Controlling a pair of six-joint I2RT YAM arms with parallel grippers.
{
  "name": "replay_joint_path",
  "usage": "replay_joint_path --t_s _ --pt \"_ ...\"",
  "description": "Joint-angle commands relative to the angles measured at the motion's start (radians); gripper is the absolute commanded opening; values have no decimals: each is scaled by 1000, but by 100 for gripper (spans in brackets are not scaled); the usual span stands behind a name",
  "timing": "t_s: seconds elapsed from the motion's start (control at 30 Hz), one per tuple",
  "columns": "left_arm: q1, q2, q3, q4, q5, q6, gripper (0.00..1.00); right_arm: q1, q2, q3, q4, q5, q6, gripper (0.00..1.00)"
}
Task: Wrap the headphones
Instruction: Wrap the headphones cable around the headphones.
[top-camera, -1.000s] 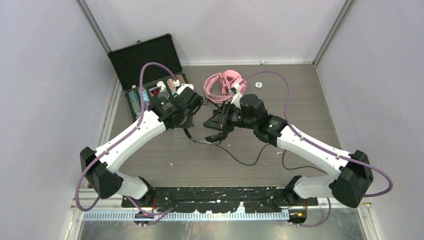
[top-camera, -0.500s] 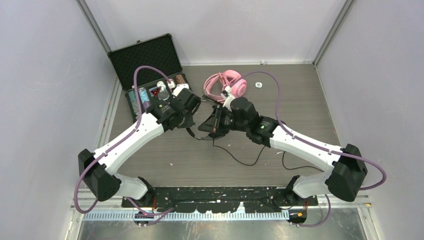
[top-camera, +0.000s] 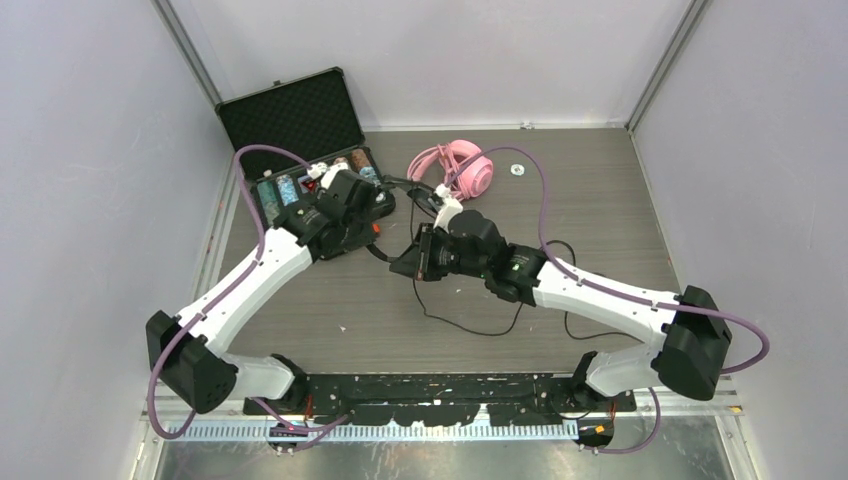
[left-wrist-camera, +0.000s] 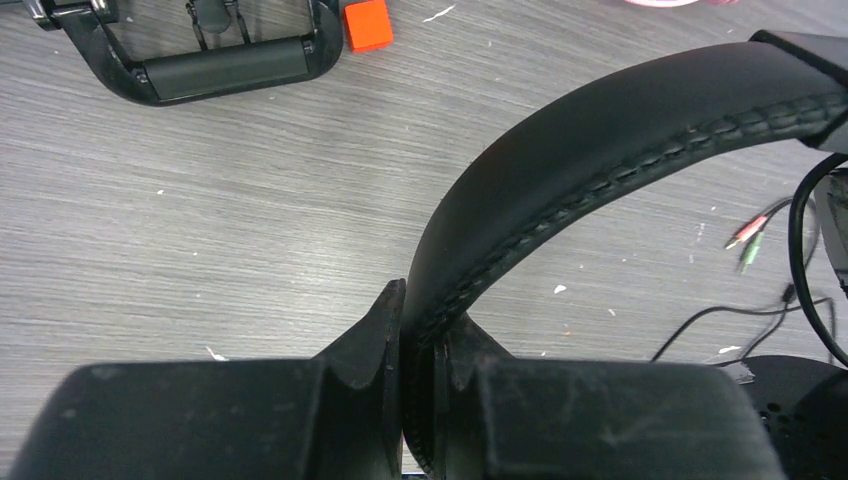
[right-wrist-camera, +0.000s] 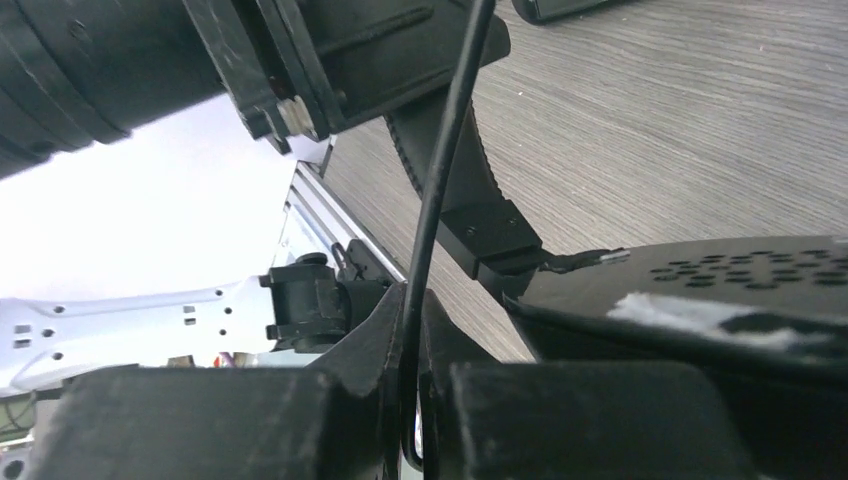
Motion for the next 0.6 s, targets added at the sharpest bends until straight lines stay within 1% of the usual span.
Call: replay_joint_path --t_s 0.0,0.13,0.37,0.57 --pt "13 -62 1 120 17 -70 0 29 -23 -38 111 66 -88 11" --pt "24 -84 -6 133 25 -97 0 39 -19 -82 174 71 -141 10" --pt "28 -116 -9 150 27 -128 0 66 -40 -199 388 77 -233 11" --pt "35 -123 -23 162 24 -137 0 103 -60 -216 420 127 -298 12"
